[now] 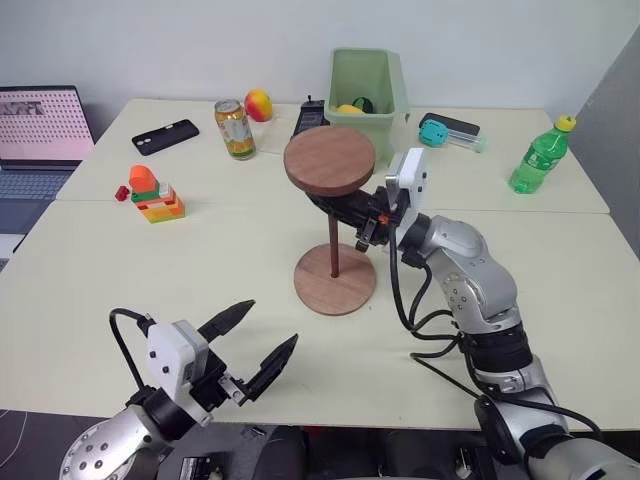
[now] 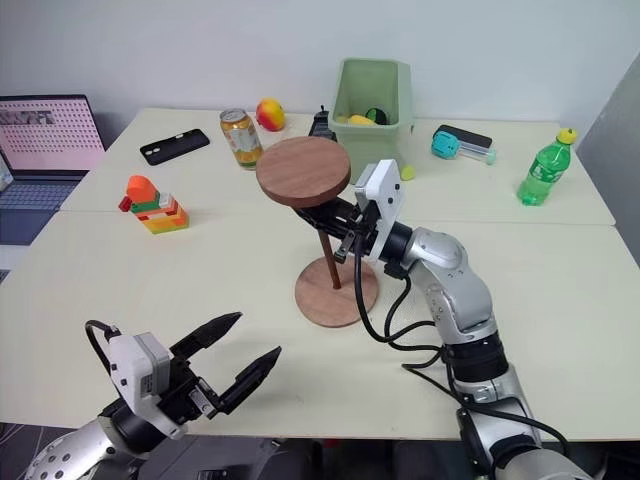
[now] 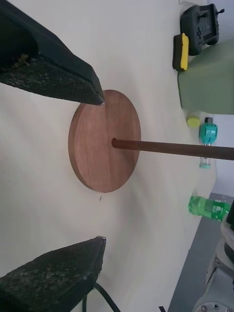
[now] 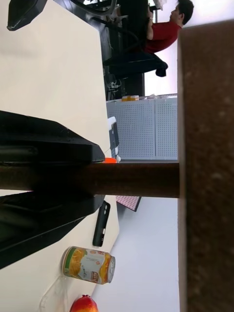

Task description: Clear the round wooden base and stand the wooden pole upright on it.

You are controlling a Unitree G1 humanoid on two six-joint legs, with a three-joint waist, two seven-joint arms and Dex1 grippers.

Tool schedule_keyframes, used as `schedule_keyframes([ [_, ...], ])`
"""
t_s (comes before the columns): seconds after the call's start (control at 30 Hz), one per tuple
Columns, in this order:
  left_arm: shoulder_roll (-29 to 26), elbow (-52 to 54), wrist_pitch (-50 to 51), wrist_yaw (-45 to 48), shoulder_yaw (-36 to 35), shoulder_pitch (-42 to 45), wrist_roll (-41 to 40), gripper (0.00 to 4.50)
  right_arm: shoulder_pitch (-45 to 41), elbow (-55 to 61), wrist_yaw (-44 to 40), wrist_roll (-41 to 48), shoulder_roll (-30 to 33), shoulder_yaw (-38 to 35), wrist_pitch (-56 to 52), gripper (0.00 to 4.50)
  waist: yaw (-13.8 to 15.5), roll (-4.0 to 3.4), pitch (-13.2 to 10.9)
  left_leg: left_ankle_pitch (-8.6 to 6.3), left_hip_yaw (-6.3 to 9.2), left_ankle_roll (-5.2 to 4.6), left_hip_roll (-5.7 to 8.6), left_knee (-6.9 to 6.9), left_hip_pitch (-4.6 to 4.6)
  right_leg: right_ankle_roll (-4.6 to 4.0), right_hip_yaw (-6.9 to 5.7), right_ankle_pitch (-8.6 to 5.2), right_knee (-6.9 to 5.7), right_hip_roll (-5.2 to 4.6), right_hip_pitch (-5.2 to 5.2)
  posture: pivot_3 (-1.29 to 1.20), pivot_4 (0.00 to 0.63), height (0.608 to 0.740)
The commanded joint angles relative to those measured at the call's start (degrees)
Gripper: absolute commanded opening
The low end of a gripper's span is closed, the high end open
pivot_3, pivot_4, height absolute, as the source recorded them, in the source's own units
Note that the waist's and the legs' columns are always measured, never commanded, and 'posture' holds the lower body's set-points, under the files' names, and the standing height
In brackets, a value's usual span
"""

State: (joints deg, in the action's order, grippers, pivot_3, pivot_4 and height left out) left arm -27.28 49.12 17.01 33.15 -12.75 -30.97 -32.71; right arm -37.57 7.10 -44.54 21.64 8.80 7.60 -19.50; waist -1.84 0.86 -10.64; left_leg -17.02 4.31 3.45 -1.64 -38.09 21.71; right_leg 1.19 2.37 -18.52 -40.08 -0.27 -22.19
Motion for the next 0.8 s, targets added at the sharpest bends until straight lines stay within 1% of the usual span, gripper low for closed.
schedule_keyframes([
  [0.03, -0.11, 0.57, -0.85, -0.05, 0.25, 0.63, -0.04, 4.5, 0.88, 0.08, 0.91, 0.02, -0.46, 1.31, -0.83, 0.27, -0.03, 0.0, 0.01, 0.0, -0.01, 0.0, 0.0, 0.0, 0.0, 0.0, 0.0, 0.0, 0.0, 0.0, 0.0, 0.0, 0.15, 0.74],
  [0.27, -0.1, 0.36, -0.8, -0.04, 0.11, 0.93, -0.06, 4.5, 1.75, -2.54, 2.33, -1.44, -2.89, 3.38, 1.08, 0.27, -0.06, 0.01, 0.03, 0.0, -0.01, 0.0, -0.02, 0.01, -0.04, 0.0, 0.01, 0.0, 0.0, 0.0, 0.01, 0.0, 0.15, 0.74],
  [0.5, 0.03, 1.26, -0.54, -0.6, 0.15, 0.4, -0.02, 4.5, 0.83, -4.43, 4.16, -2.5, -5.31, 3.57, 3.03, 0.27, -0.27, 0.0, 0.05, 0.0, -0.03, 0.0, -0.04, 0.06, -0.09, 0.0, 0.04, 0.0, -0.01, 0.02, 0.01, 0.0, 0.15, 0.74],
  [0.67, 0.07, 1.47, -0.74, -0.89, 0.24, -0.03, 0.39, 4.5, 4.26, -5.45, 3.9, -4.0, -3.45, 5.99, -1.14, 0.27, -0.35, 0.0, 0.21, 0.0, -0.05, 0.0, -0.04, 0.09, -0.16, -0.01, 0.06, 0.0, -0.01, 0.04, 0.04, 0.0, 0.15, 0.74],
  [0.73, 0.15, 1.55, -0.73, -1.22, 0.36, 0.08, 0.41, 4.5, 6.22, -6.04, 4.09, -4.53, -3.0, 6.51, -0.99, 0.27, -0.36, 0.01, 0.38, 0.0, -0.05, 0.0, -0.04, 0.13, -0.23, 0.0, 0.06, 0.0, 0.02, 0.04, 0.11, 0.0, 0.15, 0.74],
  [0.8, 0.18, 1.58, -0.72, -1.43, 0.46, 0.15, 0.34, 4.5, 8.66, -7.04, 3.28, -6.03, -2.07, 7.81, 1.26, 0.27, -0.36, 0.01, 0.57, -0.01, -0.05, -0.01, -0.04, 0.21, -0.53, -0.01, 0.06, 0.0, 0.11, 0.05, 0.44, 0.0, 0.15, 0.74],
])
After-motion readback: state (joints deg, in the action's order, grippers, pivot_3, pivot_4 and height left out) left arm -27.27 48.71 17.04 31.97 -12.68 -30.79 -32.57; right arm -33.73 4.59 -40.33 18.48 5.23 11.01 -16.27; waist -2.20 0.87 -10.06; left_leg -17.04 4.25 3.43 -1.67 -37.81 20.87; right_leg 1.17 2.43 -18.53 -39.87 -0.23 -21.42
